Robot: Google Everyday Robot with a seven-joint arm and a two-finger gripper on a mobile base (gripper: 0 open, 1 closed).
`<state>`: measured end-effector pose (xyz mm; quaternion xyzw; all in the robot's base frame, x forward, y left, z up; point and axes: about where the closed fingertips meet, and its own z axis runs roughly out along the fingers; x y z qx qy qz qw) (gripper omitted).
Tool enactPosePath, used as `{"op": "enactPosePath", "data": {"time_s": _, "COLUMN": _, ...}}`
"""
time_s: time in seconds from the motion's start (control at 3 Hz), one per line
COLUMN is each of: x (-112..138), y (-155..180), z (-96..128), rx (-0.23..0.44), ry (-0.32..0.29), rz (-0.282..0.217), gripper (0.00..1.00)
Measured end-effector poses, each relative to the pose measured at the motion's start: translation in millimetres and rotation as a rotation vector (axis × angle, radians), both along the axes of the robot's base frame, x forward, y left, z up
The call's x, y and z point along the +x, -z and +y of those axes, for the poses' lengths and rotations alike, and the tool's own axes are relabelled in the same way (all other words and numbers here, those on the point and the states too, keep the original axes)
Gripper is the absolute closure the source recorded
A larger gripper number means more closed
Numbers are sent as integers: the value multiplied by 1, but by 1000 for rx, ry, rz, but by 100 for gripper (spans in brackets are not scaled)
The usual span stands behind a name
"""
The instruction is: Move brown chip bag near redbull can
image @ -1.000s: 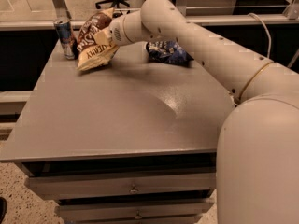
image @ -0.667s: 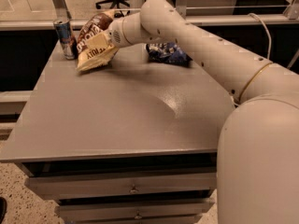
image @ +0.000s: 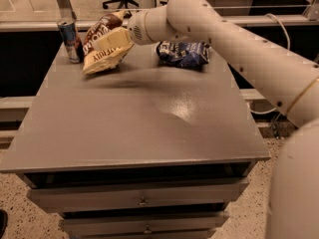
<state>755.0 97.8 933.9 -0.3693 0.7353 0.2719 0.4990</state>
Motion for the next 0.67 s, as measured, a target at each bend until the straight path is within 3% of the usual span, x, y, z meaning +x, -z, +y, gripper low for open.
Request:
{"op": "enactPosePath", "data": {"time_s": 0.33, "x": -25, "y": -6, "z": -95, "rx": -13, "ry": 103, "rz": -65, "gripper": 0}}
{"op": "enactPosePath", "data": {"time_s": 0.67, "x": -24, "y": -7, "z": -88, "rx": -9, "ry": 96, "rz": -59, "gripper": 0}}
